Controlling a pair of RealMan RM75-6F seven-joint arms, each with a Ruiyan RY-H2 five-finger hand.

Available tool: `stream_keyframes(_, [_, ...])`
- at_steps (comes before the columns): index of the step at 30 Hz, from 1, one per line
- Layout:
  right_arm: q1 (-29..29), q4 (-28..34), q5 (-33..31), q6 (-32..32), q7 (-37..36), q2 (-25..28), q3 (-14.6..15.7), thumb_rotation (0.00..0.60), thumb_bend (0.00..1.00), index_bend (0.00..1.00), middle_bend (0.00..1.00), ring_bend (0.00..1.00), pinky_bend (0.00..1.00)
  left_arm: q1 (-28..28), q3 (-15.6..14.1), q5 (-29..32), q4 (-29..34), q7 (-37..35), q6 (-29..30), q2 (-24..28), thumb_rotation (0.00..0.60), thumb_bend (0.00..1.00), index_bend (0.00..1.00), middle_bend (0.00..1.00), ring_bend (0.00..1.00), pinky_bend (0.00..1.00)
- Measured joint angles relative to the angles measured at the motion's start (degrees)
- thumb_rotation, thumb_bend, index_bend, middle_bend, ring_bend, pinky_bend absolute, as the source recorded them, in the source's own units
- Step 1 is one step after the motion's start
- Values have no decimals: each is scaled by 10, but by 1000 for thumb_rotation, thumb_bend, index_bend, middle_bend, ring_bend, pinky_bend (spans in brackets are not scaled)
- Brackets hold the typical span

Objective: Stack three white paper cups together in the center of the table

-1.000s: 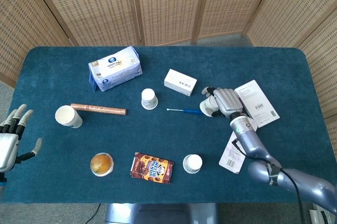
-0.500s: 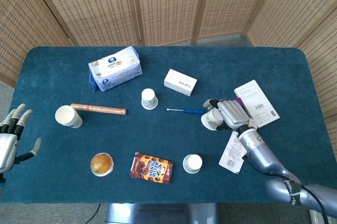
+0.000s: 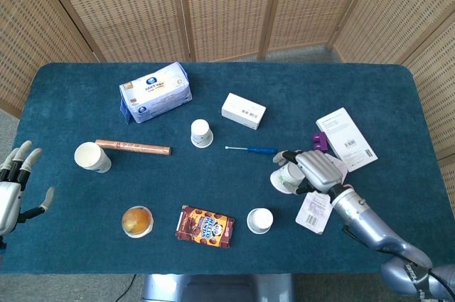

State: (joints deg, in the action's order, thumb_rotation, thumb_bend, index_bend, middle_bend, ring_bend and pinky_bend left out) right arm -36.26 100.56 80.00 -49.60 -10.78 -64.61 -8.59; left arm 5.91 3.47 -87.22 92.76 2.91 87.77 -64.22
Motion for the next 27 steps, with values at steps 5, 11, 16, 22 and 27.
stream_keyframes(5, [4, 3, 45, -8, -30, 5, 18, 600, 366, 291, 381, 388, 765, -2, 1, 2, 2, -2, 2, 1, 292, 467, 0, 0, 0, 203])
stream_keyframes(11, [3, 5, 92, -20, -60, 10, 36, 600, 366, 287, 380, 388, 765, -6, 1, 3, 6, 1, 6, 4, 289, 467, 0, 0, 0, 203])
stream_keyframes(16, [3, 20, 121, -28, -68, 19, 53, 600, 364, 284, 378, 387, 765, -8, 0, 5, 8, 2, 7, 3, 292, 467, 0, 0, 0, 203])
stream_keyframes(22, [5, 41, 144, -39, -64, 29, 70, 600, 357, 281, 376, 385, 765, -6, 0, 2, 10, 4, 6, 2, 289, 467, 0, 0, 0, 203])
stream_keyframes(27, [4, 51, 145, -42, -49, 29, 73, 600, 357, 279, 375, 384, 765, -6, -1, 1, 9, 5, 5, 1, 291, 467, 0, 0, 0, 203])
